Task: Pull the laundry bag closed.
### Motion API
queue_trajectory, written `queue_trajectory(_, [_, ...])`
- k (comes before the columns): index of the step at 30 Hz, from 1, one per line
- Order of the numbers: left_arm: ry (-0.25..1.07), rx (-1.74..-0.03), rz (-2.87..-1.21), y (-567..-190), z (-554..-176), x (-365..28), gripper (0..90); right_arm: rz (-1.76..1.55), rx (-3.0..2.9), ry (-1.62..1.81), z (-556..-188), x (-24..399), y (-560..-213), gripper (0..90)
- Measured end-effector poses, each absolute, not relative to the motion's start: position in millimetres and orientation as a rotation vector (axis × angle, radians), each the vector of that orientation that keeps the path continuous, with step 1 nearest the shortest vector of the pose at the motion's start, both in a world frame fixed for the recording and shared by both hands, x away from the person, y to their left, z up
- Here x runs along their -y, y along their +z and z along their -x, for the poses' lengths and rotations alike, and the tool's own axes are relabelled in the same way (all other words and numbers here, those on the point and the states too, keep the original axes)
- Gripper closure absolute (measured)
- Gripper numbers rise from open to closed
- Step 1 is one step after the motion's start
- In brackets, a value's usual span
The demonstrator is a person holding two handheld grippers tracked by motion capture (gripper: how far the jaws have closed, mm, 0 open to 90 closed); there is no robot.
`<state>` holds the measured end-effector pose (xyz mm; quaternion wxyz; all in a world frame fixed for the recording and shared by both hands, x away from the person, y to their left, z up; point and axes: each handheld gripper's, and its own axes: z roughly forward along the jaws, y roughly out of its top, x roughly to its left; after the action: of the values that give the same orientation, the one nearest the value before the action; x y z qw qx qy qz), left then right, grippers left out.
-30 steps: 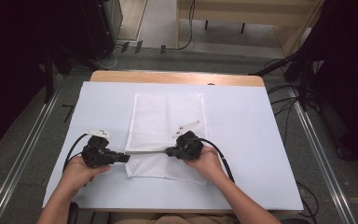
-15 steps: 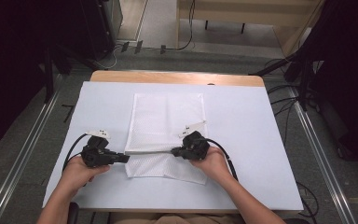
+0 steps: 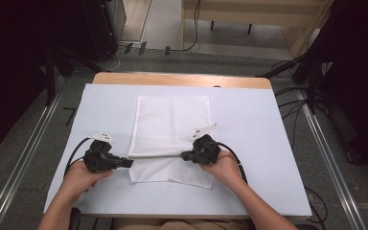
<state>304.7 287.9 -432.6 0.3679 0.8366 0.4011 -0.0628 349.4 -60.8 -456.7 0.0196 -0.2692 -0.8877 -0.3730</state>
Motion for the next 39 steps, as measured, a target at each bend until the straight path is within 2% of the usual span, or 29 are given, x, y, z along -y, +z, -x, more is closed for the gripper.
queue_trajectory(39, [-0.164,-1.045,-2.145,-433.2,-303.2,-294.4,88.4,0.912,2.740,-1.131,-347.1,112.8,-453.1,88.2])
